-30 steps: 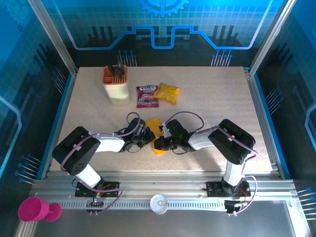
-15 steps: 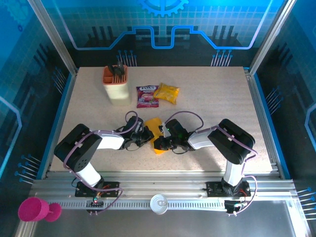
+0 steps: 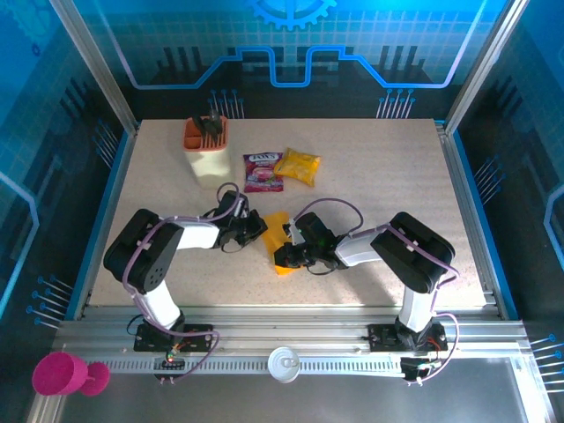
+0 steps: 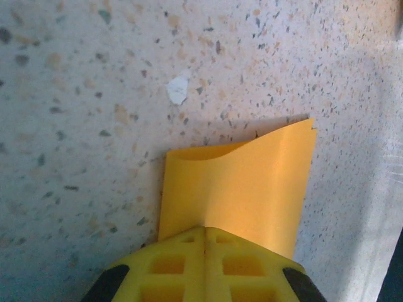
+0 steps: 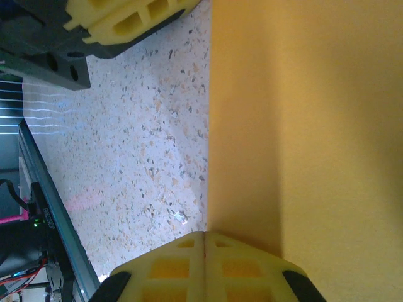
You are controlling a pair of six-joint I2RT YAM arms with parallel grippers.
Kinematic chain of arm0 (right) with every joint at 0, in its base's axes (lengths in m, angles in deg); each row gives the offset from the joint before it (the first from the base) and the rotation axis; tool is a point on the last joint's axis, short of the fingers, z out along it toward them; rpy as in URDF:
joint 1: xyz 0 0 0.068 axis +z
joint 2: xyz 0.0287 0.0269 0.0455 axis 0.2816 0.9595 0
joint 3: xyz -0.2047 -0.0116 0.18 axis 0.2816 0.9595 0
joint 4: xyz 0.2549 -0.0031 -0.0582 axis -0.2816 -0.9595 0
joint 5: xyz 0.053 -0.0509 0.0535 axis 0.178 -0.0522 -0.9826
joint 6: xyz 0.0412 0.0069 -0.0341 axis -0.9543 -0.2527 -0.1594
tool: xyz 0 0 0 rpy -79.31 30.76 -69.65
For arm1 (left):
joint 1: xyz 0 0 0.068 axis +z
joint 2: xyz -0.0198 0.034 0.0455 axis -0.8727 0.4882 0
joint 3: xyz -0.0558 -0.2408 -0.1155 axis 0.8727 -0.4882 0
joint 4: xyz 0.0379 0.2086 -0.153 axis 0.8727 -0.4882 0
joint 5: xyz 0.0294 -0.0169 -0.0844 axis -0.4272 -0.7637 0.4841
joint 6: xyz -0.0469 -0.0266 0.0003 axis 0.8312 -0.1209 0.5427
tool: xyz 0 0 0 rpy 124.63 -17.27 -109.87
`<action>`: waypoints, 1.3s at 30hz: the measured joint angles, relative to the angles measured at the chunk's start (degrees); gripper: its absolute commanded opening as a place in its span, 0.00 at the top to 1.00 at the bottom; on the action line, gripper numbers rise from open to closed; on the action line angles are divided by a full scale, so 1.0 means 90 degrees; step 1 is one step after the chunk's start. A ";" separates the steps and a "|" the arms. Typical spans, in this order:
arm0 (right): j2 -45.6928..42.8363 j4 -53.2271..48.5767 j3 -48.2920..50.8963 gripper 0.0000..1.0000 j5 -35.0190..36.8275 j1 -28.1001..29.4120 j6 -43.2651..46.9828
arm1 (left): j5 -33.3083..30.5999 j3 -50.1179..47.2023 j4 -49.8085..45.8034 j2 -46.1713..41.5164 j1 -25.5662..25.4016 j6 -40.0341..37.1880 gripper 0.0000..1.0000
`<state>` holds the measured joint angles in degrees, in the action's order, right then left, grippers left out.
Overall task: Fold a paper plane with a square sheet of paper (pick it up from the middle)
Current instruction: First fold in half a square sheet of paper at the center of the table.
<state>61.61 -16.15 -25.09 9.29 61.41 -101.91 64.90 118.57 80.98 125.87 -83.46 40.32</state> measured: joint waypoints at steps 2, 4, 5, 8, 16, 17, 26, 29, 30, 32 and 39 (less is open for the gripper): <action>0.0007 0.0010 0.0000 1.00 0.0005 0.0000 0.0000 | 0.0114 0.0146 -0.0112 0.0102 0.0061 -0.0129 1.00; 0.0017 0.0015 0.0000 1.00 0.0022 0.0000 0.0000 | 0.0231 0.0328 -0.0245 0.0226 0.0146 -0.0267 1.00; 0.0024 0.0046 -0.0002 1.00 0.0044 0.0000 0.0000 | 0.0289 0.0423 -0.0301 0.0291 0.0192 -0.0321 1.00; 0.0044 0.0112 -0.0002 1.00 0.0109 0.0000 0.0000 | 0.0464 0.0695 -0.0459 0.0486 0.0335 -0.0491 1.00; 0.0044 0.0136 0.0000 1.00 0.0148 0.0005 0.0000 | 0.0374 0.1290 -0.0797 0.0838 0.0702 -0.0823 1.00; 0.0044 0.0136 0.0000 1.00 0.0148 0.0005 0.0000 | 0.0350 0.1358 -0.0874 0.0865 0.0719 -0.0860 1.00; 0.0044 0.0158 0.0000 1.00 0.0146 0.0005 -0.0005 | -0.0342 0.1753 -0.1333 0.0891 0.1044 -0.1115 1.00; 0.0044 0.0172 0.0000 1.00 0.0153 0.0017 -0.0007 | -0.0551 0.1739 -0.1486 0.0576 0.1105 -0.1158 1.00; 0.0044 0.0180 0.0000 1.00 0.0165 0.0022 -0.0007 | -0.0561 0.1727 -0.1501 0.0444 0.1052 -0.1163 1.00; 0.0041 0.0185 0.0000 1.00 0.0172 0.0029 -0.0007 | -0.0559 0.1683 -0.1491 0.0121 0.0826 -0.1202 1.00; 0.0041 0.0204 -0.0002 1.00 0.0175 0.0029 -0.0034 | -0.0376 0.1248 -0.1103 -0.0143 -0.0318 -0.1020 1.00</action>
<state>61.98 -14.31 -25.11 10.86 61.67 -102.21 61.52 129.81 71.05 124.58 -86.32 31.14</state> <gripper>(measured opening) 0.055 0.046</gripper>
